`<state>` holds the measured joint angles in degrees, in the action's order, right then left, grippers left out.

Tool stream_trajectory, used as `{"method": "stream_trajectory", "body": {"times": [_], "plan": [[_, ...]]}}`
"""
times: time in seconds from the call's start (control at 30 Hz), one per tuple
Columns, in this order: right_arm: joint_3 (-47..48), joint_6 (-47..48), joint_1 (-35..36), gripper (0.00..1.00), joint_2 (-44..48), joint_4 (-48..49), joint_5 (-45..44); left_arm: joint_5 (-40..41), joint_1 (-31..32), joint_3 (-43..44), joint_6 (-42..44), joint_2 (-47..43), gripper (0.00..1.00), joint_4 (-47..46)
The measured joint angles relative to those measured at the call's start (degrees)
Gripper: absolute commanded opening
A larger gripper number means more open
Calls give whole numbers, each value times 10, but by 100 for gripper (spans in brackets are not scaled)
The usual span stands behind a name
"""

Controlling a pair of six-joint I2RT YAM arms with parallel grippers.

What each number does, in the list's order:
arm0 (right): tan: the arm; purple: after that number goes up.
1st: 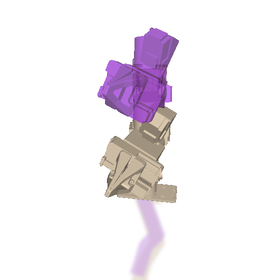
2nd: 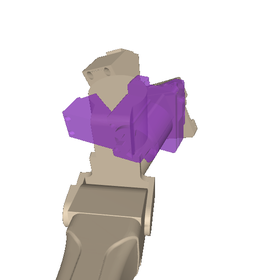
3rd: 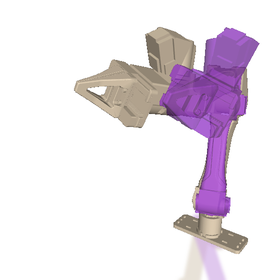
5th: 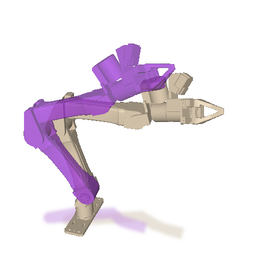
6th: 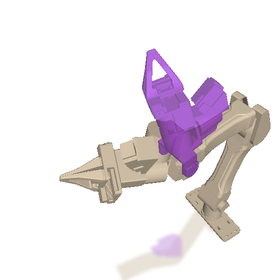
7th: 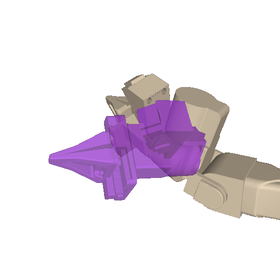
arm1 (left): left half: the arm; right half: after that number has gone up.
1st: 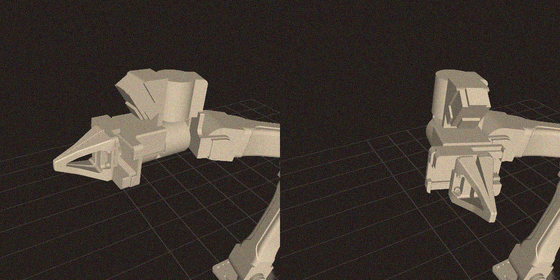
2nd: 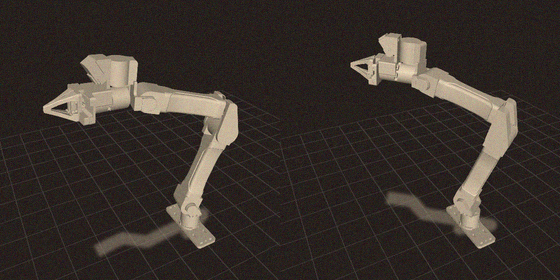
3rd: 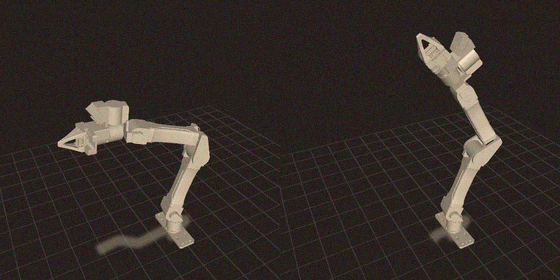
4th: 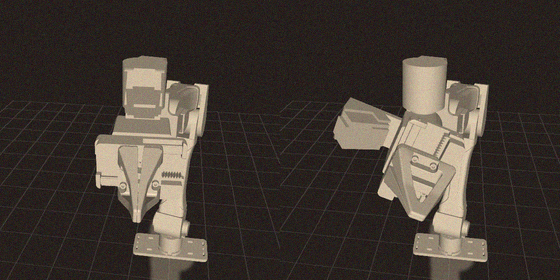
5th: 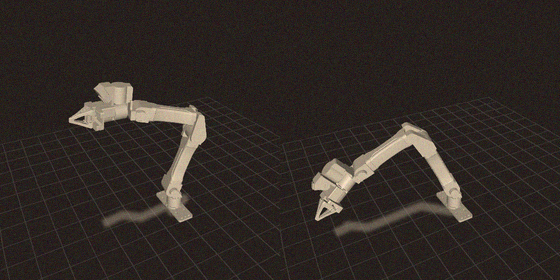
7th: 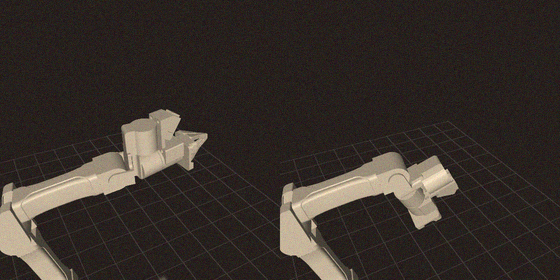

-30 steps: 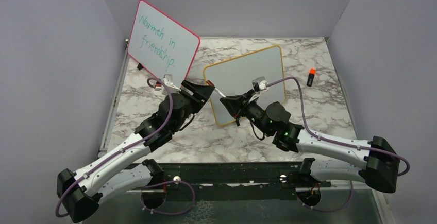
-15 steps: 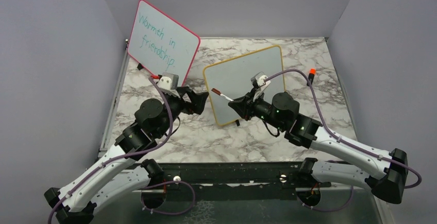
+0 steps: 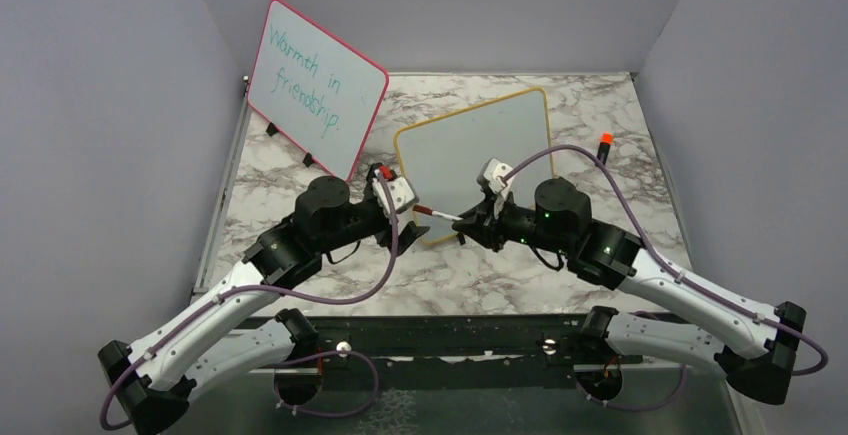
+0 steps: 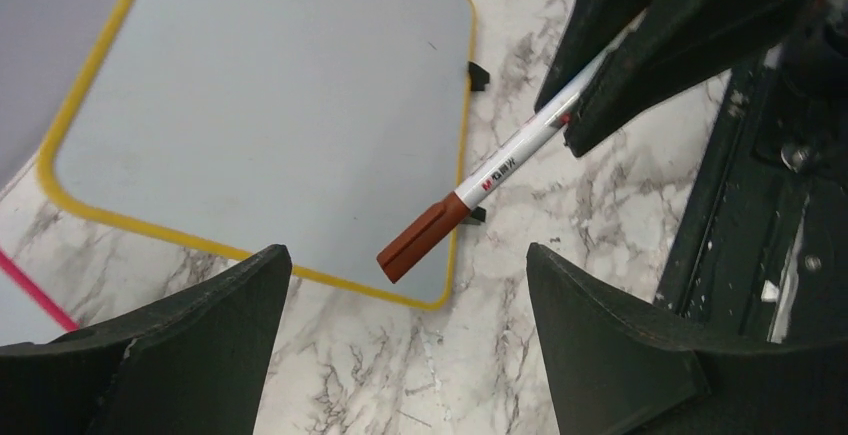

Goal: Write a sentence on the whiteboard
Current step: Open the whiteboard marker at the center of the board.

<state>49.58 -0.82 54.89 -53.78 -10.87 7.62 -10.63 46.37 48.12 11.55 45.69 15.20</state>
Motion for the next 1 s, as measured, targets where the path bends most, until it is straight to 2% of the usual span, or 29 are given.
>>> {"method": "stream_trajectory", "body": {"times": [0.17,0.4,0.5,0.6,0.73,0.87,1.0], "plan": [[0,40,0,1,35,-25,26,-75,0,5,55,24,85,30],[0,66,-1,0,37,-31,64,-155,-3,35,99,67,72,54],[0,70,-1,0,34,-35,73,-202,-21,50,114,82,67,66],[0,71,-1,0,34,-35,77,-270,-66,62,126,95,60,78],[0,73,-2,0,34,-34,81,-343,-114,66,134,116,56,94],[0,73,-2,1,32,-31,86,-384,-119,66,137,125,53,109],[0,72,-2,1,24,-24,94,-412,-119,66,140,125,44,111]]}}
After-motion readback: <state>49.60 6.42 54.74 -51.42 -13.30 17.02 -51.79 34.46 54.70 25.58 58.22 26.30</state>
